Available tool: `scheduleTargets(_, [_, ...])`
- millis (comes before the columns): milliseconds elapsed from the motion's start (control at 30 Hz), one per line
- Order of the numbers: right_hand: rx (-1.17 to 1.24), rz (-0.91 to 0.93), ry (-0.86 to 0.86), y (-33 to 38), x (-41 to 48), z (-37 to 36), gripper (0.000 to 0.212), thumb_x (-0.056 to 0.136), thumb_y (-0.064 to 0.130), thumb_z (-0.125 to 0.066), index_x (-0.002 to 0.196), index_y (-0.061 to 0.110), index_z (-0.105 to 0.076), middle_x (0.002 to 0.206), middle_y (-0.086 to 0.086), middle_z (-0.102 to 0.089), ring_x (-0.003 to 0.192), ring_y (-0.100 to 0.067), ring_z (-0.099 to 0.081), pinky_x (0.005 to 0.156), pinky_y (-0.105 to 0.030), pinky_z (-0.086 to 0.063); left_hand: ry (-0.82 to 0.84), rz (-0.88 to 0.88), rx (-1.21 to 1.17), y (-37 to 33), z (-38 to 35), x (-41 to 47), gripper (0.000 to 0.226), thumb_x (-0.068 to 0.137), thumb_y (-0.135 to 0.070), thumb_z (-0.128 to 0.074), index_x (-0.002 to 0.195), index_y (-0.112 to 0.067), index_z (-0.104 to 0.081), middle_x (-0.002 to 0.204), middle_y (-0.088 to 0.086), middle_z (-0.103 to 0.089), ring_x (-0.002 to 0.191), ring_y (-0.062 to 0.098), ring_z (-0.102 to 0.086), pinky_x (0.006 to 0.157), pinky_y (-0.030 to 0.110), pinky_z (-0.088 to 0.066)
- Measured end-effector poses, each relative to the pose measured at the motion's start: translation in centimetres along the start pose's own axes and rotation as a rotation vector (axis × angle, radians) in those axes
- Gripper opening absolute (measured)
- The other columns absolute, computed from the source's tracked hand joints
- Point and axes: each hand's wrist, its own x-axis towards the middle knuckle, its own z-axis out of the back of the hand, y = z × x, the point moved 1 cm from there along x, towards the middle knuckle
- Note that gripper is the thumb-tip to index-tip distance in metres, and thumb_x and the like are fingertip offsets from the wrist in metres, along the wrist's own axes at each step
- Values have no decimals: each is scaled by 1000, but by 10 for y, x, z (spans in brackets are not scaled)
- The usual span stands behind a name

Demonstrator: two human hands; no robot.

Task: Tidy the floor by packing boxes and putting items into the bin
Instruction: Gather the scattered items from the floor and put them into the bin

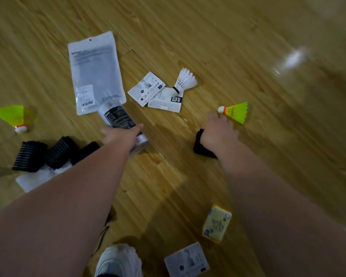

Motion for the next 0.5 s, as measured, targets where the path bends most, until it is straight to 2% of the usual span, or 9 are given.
scheduleTargets(33, [-16,-23,19,1,4,-3,54,84,17,-58,134,16,-38,135,-12,-46,125,-33,-42,96,-48,-36,4,15,-19,1,-2,3,91,63,-45,-87,131,-13,-34,102,5,-55,78,23,-57,72,39,-51])
scheduleTargets(100, [-99,-44,75,1,6,-7,47,86,18,-56,131,15,-43,132,-12,-50,125,-32,-44,98,-48,-34,50,50,-102,-4,-3,3,81,61,-38,-85,125,-11,-43,103,9,-61,77,23,-63,71,40,-58])
scheduleTargets(167, [-196,5,97,-1,1,-6,37,88,22,-58,124,15,-53,128,-11,-53,122,-31,-46,96,-44,-36,59,-23,-179,-14,2,-1,66,59,-35,-84,114,-13,-54,98,8,-67,71,19,-68,49,28,-55])
scheduleTargets(200, [-196,46,77,-3,-2,-3,33,90,26,-59,121,15,-57,126,-10,-53,120,-31,-47,94,-43,-38,62,-84,-212,-21,4,-4,60,59,-36,-85,108,-15,-57,94,5,-68,67,16,-68,42,23,-50])
scheduleTargets(233, [-150,91,57,-3,-4,1,33,91,31,-60,120,14,-59,124,-10,-53,118,-31,-48,92,-41,-40,71,-153,-232,-29,6,-6,55,58,-38,-85,102,-20,-57,91,2,-69,65,15,-69,41,21,-48])
scheduleTargets(300, [13,151,52,0,-8,10,37,93,38,-60,119,12,-59,122,-11,-52,115,-31,-49,87,-40,-43,130,-270,-247,-47,8,-13,47,61,-42,-85,91,-27,-53,90,-1,-68,62,12,-70,45,23,-50])
scheduleTargets(367, [248,150,76,6,-10,20,32,94,37,-59,109,10,-59,115,-12,-55,105,-31,-55,77,-39,-47,219,-367,-199,-67,4,-16,49,63,-44,-84,95,-25,-53,96,0,-66,71,15,-71,52,27,-54])
scheduleTargets(433, [477,123,86,11,-9,26,24,95,32,-59,100,9,-55,103,-12,-59,92,-28,-60,64,-35,-44,283,-438,-41,-85,-3,-16,70,55,-51,-84,109,-17,-56,105,5,-65,87,23,-69,69,38,-59])
scheduleTargets(500, [572,109,65,12,-9,29,20,96,28,-57,99,9,-55,97,-10,-61,88,-27,-60,62,-34,-43,317,-495,130,-97,-9,-17,93,41,-62,-77,117,-13,-57,112,7,-63,98,27,-65,84,46,-56])
